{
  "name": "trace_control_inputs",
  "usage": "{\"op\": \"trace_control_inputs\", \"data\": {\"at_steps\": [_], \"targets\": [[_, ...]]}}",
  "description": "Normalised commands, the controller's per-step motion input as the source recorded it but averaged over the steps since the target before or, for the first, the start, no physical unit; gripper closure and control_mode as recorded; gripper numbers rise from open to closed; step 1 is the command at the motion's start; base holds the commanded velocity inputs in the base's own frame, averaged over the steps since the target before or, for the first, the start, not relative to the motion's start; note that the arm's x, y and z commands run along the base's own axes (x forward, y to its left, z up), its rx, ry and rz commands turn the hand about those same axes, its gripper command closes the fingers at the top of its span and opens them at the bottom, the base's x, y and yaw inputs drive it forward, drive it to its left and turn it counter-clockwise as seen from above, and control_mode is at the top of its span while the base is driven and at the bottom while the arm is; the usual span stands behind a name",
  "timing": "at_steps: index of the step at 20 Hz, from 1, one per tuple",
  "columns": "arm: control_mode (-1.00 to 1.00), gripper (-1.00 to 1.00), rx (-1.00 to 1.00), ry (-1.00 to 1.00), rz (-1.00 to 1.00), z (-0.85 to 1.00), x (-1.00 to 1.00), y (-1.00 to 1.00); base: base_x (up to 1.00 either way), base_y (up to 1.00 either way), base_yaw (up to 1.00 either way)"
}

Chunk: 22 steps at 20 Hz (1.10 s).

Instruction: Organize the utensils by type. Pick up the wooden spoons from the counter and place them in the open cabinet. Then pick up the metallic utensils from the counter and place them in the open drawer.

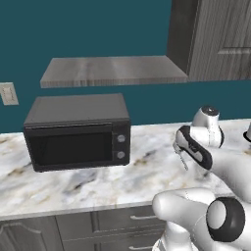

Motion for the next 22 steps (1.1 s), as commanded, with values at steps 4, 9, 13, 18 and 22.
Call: {"op": "trace_control_inputs", "data": {"at_steps": [4,9,13,18,22], "targets": [[-1.00,-1.00,0.00,0.27,0.00,-0.53,0.66,-0.06,0.00,0.00,0.00],[-1.00,-1.00,0.00,0.22,0.00,-0.58,0.44,-0.19,0.00,0.00,0.00],[-1.00,-1.00,0.01,0.04,0.00,-0.59,0.24,-0.22,0.00,0.00,0.00],[-1.00,-1.00,0.00,0.00,0.00,-0.47,0.23,-0.06,0.00,0.00,0.00],[-1.00,-1.00,0.00,0.00,-0.04,-0.37,0.15,0.03,0.00,0.00,0.00]]}}
